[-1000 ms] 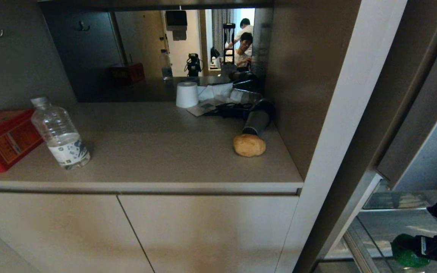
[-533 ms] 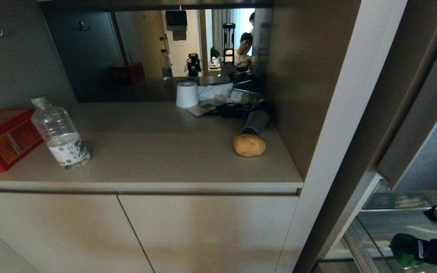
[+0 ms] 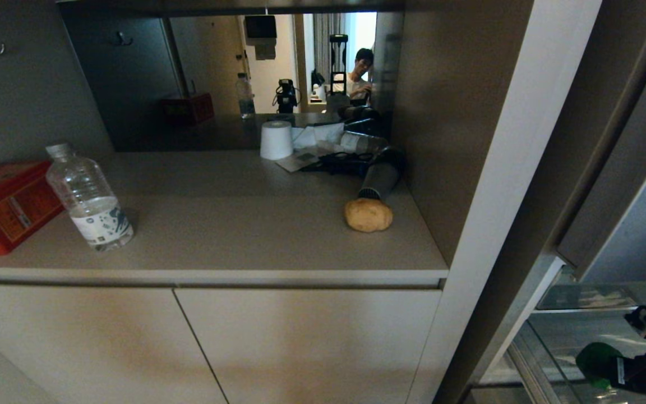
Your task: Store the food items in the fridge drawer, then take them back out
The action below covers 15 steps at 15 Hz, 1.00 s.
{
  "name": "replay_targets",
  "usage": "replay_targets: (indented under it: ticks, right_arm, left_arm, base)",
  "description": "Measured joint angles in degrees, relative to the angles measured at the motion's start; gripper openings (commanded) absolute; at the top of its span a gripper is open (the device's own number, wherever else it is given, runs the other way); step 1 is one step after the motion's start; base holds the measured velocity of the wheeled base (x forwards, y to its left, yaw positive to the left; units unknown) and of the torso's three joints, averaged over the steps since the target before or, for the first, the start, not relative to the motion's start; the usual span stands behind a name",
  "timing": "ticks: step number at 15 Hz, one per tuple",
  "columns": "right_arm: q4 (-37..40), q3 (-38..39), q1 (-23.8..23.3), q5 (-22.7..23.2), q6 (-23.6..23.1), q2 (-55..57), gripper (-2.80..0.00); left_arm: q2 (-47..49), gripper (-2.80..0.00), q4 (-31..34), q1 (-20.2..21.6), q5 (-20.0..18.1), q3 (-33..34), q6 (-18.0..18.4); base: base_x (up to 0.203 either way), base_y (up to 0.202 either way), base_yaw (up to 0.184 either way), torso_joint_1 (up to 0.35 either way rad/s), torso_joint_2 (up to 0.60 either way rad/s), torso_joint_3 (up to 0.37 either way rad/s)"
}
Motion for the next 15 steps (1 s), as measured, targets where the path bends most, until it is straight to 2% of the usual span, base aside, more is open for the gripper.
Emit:
replay_targets:
  ticks: [12,13,15]
  right_arm:
    - [0.06,2.84,-0.23,1.4,0.2,-2.76,-2.8]
    - [0.09,3.82,-0.41,1.97,0.12,-3.97,0.0]
    - [0.02,4.61,-0.69,2.36,-0.05,-5.91,0.0]
  left_arm:
    - [0.0,-2.8,0.0,-0.03,0.0,0.0,0.0]
    - [0.0,-2.8,0.0,-0.03,-0.01,0.0,0.0]
    - [0.0,-2.8,0.0,-0.03,0.0,0.0,0.0]
  base:
    - [0.0,0.0,0.0,0.0,0.0,0.0]
    - [0.0,0.0,0.0,0.0,0.0,0.0]
    - [0.0,0.0,0.0,0.0,0.0,0.0]
